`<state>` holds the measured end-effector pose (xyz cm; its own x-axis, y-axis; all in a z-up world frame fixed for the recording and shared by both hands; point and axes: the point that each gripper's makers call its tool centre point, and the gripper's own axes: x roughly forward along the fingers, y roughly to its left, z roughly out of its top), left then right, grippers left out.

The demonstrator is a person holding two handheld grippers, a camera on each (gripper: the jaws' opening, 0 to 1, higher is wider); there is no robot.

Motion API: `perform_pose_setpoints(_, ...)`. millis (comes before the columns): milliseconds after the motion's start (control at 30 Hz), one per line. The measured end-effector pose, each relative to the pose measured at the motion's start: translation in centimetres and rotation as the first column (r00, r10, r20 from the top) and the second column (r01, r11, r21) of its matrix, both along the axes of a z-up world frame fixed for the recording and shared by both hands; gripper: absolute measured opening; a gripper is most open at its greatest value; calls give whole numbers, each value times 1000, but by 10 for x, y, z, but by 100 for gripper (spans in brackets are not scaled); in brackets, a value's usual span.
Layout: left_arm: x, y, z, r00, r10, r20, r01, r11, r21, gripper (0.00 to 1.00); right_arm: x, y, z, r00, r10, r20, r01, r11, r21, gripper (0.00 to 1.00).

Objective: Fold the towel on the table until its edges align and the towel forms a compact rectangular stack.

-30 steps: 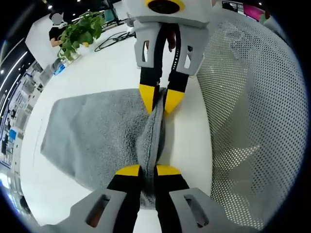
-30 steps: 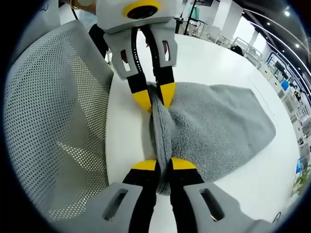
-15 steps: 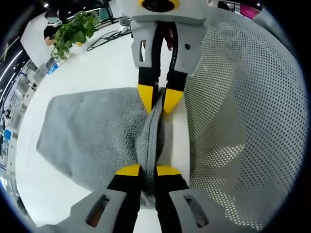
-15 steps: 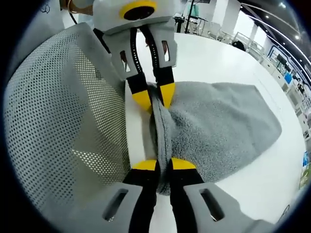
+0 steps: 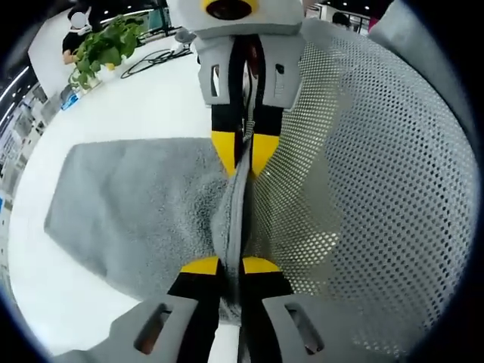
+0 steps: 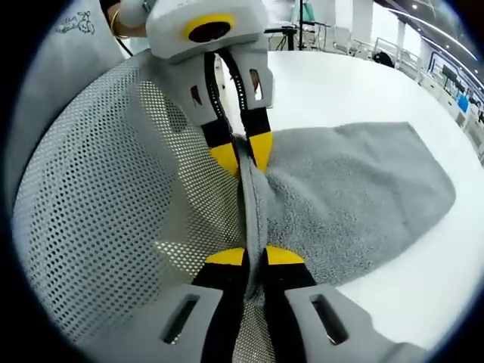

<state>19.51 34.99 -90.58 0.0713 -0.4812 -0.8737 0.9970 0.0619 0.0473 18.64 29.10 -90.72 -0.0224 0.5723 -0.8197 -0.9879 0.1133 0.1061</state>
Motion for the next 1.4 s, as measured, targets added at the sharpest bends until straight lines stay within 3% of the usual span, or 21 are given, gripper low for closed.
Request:
perform_pose_setpoints(133, -1, 0, 11, 1000, -7, 18, 8, 1000, -12, 8, 0, 0, 10, 1000, -3, -6, 3, 1000, 12, 5)
perform_pose_setpoints(200, 4, 1, 19, 999, 4, 54, -3, 1000, -28, 8, 4, 1, 18, 1000, -24, -14, 24, 999, 31, 5)
perform_pose_setpoints(400, 16, 2, 40, 996, 40, 82, -34, 997, -72, 7, 15, 1, 41, 998, -61, -21, 62, 995, 80, 5)
perform_pose_setpoints(733, 40, -1, 78, 983, 50, 179, -33, 995, -96, 7, 36, -1, 73, 997, -64, 42, 60, 994, 93, 5)
perform_pose_setpoints(1100, 56, -1, 124, 971, 111, 213, -74, 982, -176, 7, 48, -1, 121, 993, -92, 79, 80, 986, 146, 5)
perform_pose_setpoints(1400, 62, -4, 153, 967, 119, 224, -70, 974, -216, 7, 47, 0, 153, 992, -105, 70, 90, 979, 184, 5)
